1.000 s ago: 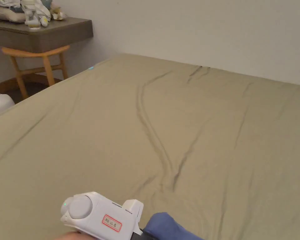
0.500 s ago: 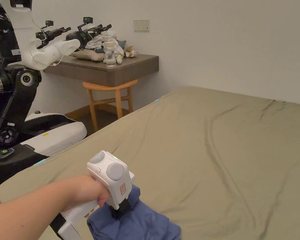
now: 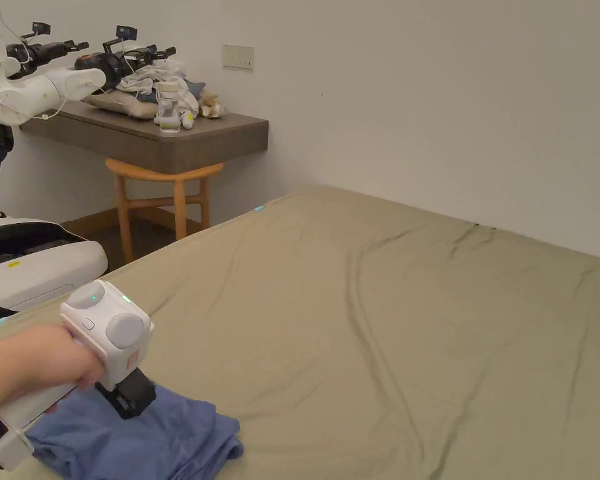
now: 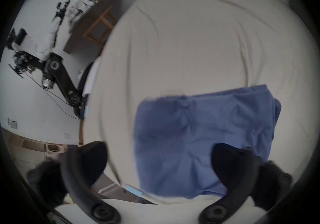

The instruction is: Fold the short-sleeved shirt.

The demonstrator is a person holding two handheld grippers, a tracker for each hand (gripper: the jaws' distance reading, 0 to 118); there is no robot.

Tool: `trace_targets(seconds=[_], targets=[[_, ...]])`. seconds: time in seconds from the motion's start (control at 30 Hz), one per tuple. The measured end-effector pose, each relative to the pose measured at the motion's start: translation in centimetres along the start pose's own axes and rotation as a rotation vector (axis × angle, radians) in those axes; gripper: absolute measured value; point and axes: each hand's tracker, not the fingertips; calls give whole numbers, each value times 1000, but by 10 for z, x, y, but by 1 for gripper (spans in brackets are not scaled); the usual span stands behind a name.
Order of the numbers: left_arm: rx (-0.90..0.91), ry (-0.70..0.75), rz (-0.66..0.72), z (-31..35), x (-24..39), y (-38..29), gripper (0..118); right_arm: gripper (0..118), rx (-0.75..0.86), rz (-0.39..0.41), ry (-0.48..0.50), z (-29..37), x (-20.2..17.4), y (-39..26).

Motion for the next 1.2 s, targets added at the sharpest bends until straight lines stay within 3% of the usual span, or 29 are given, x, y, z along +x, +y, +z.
trace_targets(seconds=[0.07,0.17,0.2,0.27,0.3,0.37,0.47,0.5,0.63,0.77,0.83,0.93,1.0,1.03,1.13,1.2], targets=[[164,48,43,30,-1,-1,106,1,70,60,-77,6,-1,-1],[383,24,204,81,15,-19,102,1,100,85,-129,14,2,-2],[449,6,273,100,26,-29,90,1,104,84,-127,17,3,-3],[554,-74,342,128,56,-48,27,2,128,91,-145,24,0,-4],[593,-71,357,139,79,-56,6,2,152,92,-158,29,1,-6],[603,-134,368,155,120,-66,2,2,212,112,-287,37,-1,-8],[589,-443,434,180,170,-76,0,2,301,193,-473,47,-3,-16],[617,-475,485,189,187,-82,0,2,325,187,-502,51,-2,-18],[804,-418,398,234,255,-98,0,2,394,79,-580,69,7,-21],[916,-545,306,283,295,-106,0,2,515,10,-666,103,5,-13],[970,-423,313,310,305,-111,0,2,591,53,-674,122,-2,-5],[1070,-545,370,343,297,-123,0,2,674,171,-726,145,-18,4],[1148,-501,416,359,295,-133,0,2,742,273,-760,154,-25,0],[1167,-474,426,362,296,-136,0,2,762,279,-787,157,-28,-2],[1189,-448,369,368,303,-143,0,2,770,198,-779,168,-28,-2],[1222,-418,399,364,308,-146,0,2,770,215,-777,168,-25,-1]])
